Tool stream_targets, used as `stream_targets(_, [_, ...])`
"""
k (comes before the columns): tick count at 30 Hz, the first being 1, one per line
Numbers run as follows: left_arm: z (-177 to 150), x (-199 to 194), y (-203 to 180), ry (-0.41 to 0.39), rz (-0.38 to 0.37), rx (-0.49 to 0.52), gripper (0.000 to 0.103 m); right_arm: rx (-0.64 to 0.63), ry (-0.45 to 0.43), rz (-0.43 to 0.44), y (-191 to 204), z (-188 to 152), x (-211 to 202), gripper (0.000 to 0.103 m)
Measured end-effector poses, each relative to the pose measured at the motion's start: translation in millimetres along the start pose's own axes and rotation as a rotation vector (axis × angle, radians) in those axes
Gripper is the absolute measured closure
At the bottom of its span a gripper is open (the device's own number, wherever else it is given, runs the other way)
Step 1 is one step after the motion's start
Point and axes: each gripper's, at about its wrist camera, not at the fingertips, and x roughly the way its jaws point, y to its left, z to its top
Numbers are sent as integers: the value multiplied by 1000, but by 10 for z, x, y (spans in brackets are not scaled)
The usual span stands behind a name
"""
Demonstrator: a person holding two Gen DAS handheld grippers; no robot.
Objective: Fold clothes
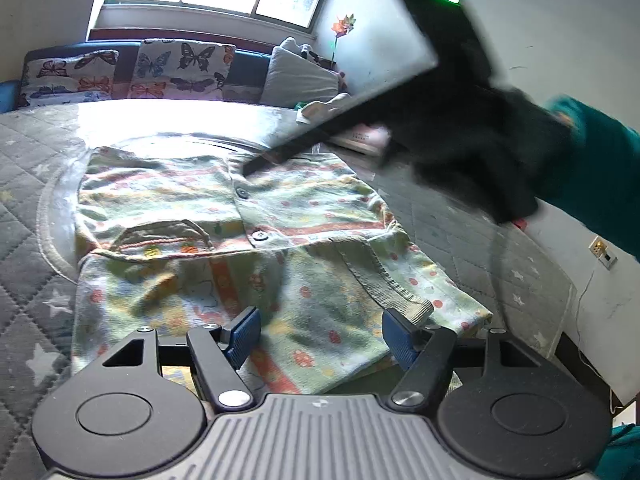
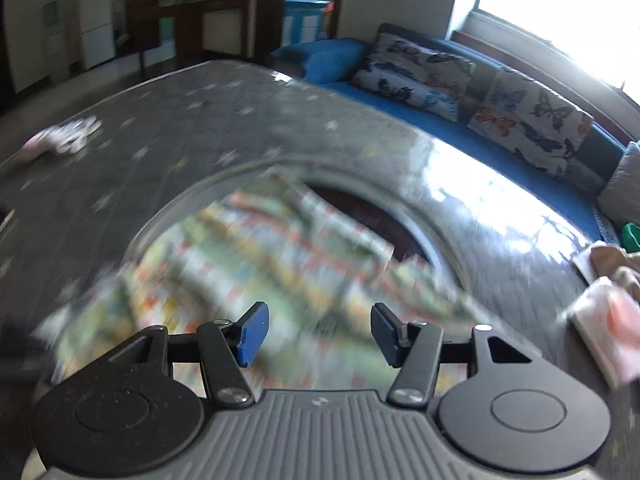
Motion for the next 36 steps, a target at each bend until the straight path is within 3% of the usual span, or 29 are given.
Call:
stream_targets(7, [-28,-117,9,-6,70,2,32,-73,56,62,264,-570,-392,46])
stream_targets(18, [-102,-215,-66,37,178,78,33,-119,82,3,452,-1195,-751,46])
stream_targets(23, [-78,-408,-114,71,173,7,33,-116,24,-5,471,-1222,-989,46])
stream_targets(31, [-185,-612,-236,200,122,-102,35,-174,-14,18,638,-1404,-1185,46])
stream_targets(36, [-246,-535,-257,252,73,-150,44,-221,-22,43,751,-1503,-1208,46])
